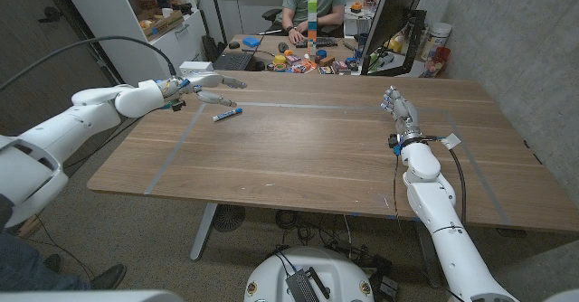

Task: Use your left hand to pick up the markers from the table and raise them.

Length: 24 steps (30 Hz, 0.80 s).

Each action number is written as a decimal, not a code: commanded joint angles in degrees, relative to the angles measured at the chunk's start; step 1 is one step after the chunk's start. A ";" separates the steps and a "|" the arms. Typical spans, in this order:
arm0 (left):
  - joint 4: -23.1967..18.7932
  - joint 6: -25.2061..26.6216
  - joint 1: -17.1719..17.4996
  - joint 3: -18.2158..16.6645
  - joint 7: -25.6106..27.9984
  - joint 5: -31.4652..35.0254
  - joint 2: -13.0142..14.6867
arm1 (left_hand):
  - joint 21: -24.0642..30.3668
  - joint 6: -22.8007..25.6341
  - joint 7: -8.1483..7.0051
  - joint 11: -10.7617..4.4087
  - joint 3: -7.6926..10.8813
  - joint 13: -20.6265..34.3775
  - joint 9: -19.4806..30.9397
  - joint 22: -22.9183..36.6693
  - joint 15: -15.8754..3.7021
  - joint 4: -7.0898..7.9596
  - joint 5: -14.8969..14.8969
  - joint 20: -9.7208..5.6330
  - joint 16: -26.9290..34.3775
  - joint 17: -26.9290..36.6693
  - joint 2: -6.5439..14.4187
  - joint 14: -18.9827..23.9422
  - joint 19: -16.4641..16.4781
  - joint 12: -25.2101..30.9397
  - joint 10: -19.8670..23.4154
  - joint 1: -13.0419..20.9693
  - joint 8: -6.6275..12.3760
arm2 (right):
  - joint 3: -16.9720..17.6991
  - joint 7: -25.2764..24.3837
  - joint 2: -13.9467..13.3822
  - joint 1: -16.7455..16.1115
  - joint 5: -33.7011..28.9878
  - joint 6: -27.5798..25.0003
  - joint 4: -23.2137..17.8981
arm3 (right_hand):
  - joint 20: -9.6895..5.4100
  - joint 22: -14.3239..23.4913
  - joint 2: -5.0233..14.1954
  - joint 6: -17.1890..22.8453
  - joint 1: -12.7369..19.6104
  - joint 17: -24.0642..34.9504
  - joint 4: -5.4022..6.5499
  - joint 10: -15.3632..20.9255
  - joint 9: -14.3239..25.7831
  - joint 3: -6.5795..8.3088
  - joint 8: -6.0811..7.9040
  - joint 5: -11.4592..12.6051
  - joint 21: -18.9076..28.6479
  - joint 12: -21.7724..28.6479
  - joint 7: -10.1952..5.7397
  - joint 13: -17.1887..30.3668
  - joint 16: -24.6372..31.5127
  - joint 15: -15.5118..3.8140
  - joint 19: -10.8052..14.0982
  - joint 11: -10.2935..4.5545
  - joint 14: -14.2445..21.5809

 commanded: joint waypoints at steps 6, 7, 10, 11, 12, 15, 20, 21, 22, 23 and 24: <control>6.18 0.00 -3.68 2.49 14.02 12.59 -0.75 | 0.06 0.09 -0.75 -0.79 0.40 0.17 0.25 0.21 -4.68 0.14 0.75 0.06 -0.05 0.12 -0.38 0.79 1.23 0.20 0.13 1.81 0.34 | -0.47 0.02 -0.04 0.52 -0.47 -0.96 0.39 | 0.03 0.34 -0.12 0.48 -0.33 0.31 0.17 0.31 0.17 0.26 0.53 -0.16 -0.36 0.44 -0.08 0.10 0.26 0.04 0.49 0.04 0.21; 7.73 -0.56 -4.63 3.29 15.96 14.13 -1.31 | 0.08 0.09 -0.79 -0.79 0.38 0.17 0.25 0.21 -4.67 0.15 0.78 -0.03 -0.02 0.12 -0.43 0.92 1.39 0.20 0.12 1.95 0.34 | -0.50 -0.09 -0.02 0.55 -0.56 -1.18 0.37 | 0.01 0.34 -0.13 0.50 -0.34 0.31 0.17 0.29 0.17 0.25 0.53 -0.16 -0.37 0.43 -0.05 0.10 0.25 0.03 0.51 0.04 0.21; 15.07 -2.85 -8.63 6.48 20.90 17.84 -4.12 | 0.12 0.07 -1.04 -1.09 0.25 0.18 0.26 0.20 -5.10 0.19 0.93 -0.34 0.02 0.13 -0.63 1.17 1.92 0.24 0.23 2.43 0.36 | -0.67 -0.26 -0.09 0.77 -0.93 -1.76 0.43 | 0.04 0.34 -0.13 0.49 -0.38 0.31 0.18 0.28 0.17 0.24 0.52 -0.17 -0.41 0.42 -0.02 0.10 0.25 0.04 0.51 0.03 0.22; 17.52 -3.41 -10.03 7.72 22.30 18.97 -5.07 | 0.13 0.10 -1.05 -1.11 0.22 0.19 0.26 0.20 -5.12 0.19 0.96 -0.36 0.02 0.13 -0.66 1.18 2.03 0.23 0.21 2.50 0.37 | -0.72 -0.46 -0.02 0.86 -1.07 -2.04 0.41 | 0.03 0.34 -0.14 0.48 -0.39 0.31 0.18 0.30 0.17 0.24 0.52 -0.17 -0.42 0.43 -0.01 0.10 0.22 0.04 0.51 0.06 0.16; 20.00 -3.85 -11.39 9.00 23.62 19.93 -6.05 | 0.15 0.09 -1.09 -1.10 0.18 0.19 0.26 0.20 -5.10 0.20 0.99 -0.28 0.01 0.13 -0.70 1.19 2.17 0.21 0.18 2.59 0.37 | -0.77 -0.62 0.02 0.98 -1.20 -2.40 0.38 | 0.04 0.34 -0.13 0.48 -0.40 0.31 0.18 0.29 0.17 0.24 0.51 -0.18 -0.43 0.42 -0.01 0.10 0.21 0.05 0.51 0.02 0.14; 26.14 -3.90 -14.67 12.85 26.78 21.86 -8.61 | 0.17 0.03 -1.11 -1.11 0.09 0.19 0.26 0.19 -5.25 0.22 1.06 -0.29 0.04 0.14 -0.80 1.35 2.46 0.18 0.09 2.78 0.35 | -0.91 -0.89 -0.04 1.41 -1.63 -3.34 0.37 | 0.07 0.34 -0.13 0.49 -0.44 0.31 0.19 0.29 0.18 0.22 0.51 -0.19 -0.46 0.42 0.00 0.10 0.23 0.02 0.54 0.02 0.21; 29.73 -1.38 -15.86 16.67 26.50 19.05 -9.93 | 0.12 0.08 -1.29 -1.33 -0.08 0.20 0.27 0.19 -5.24 0.25 1.17 -0.27 0.01 0.15 -0.92 1.36 2.67 0.20 0.15 3.02 0.38 | -1.02 -1.06 -0.25 2.16 -2.16 -4.03 0.56 | 0.06 0.35 -0.13 0.47 -0.51 0.32 0.21 0.33 0.18 0.20 0.49 -0.20 -0.50 0.43 -0.02 0.10 0.21 0.04 0.60 0.08 0.20; 29.92 -0.79 -15.75 17.11 25.90 18.06 -9.93 | 0.11 0.12 -1.26 -1.36 -0.12 0.21 0.27 0.18 -5.26 0.26 1.20 -0.20 0.01 0.15 -0.95 1.40 2.71 0.20 0.16 3.08 0.40 | -0.93 -1.28 -0.08 2.32 -2.10 -4.40 0.52 | 0.08 0.35 -0.13 0.47 -0.53 0.32 0.22 0.29 0.18 0.20 0.50 -0.21 -0.51 0.41 -0.03 0.10 0.22 0.07 0.60 0.08 0.21; 30.18 0.52 -15.33 17.42 25.25 16.87 -9.93 | 0.10 0.14 -1.31 -1.37 -0.17 0.21 0.27 0.18 -5.27 0.26 1.22 -0.20 0.00 0.15 -0.98 1.41 2.78 0.23 0.24 3.14 0.41 | -0.92 -1.10 -0.28 2.62 -2.16 -4.51 0.75 | 0.04 0.35 -0.13 0.45 -0.55 0.32 0.22 0.30 0.18 0.19 0.48 -0.21 -0.53 0.41 -0.03 0.10 0.22 0.04 0.60 0.13 0.23; 30.14 1.23 -15.09 17.79 24.86 15.85 -9.83 | 0.09 0.13 -1.35 -1.36 -0.23 0.21 0.27 0.18 -5.27 0.27 1.26 -0.08 0.01 0.16 -1.01 1.47 2.88 0.24 0.26 3.21 0.41 | -0.86 -1.14 -0.25 2.77 -2.14 -4.76 0.81 | 0.05 0.35 -0.13 0.41 -0.57 0.32 0.23 0.31 0.18 0.18 0.47 -0.22 -0.54 0.42 -0.08 0.10 0.22 0.06 0.61 0.12 0.23; 30.15 1.90 -14.81 18.04 24.44 14.70 -9.75 | 0.08 0.13 -1.38 -1.41 -0.28 0.21 0.27 0.18 -5.31 0.28 1.29 -0.02 0.01 0.16 -1.03 1.49 2.94 0.26 0.30 3.27 0.41 | -0.81 -1.16 -0.25 2.95 -2.12 -5.06 0.89 | 0.06 0.35 -0.14 0.43 -0.59 0.32 0.24 0.30 0.18 0.17 0.47 -0.22 -0.54 0.41 -0.05 0.10 0.23 0.09 0.62 0.11 0.25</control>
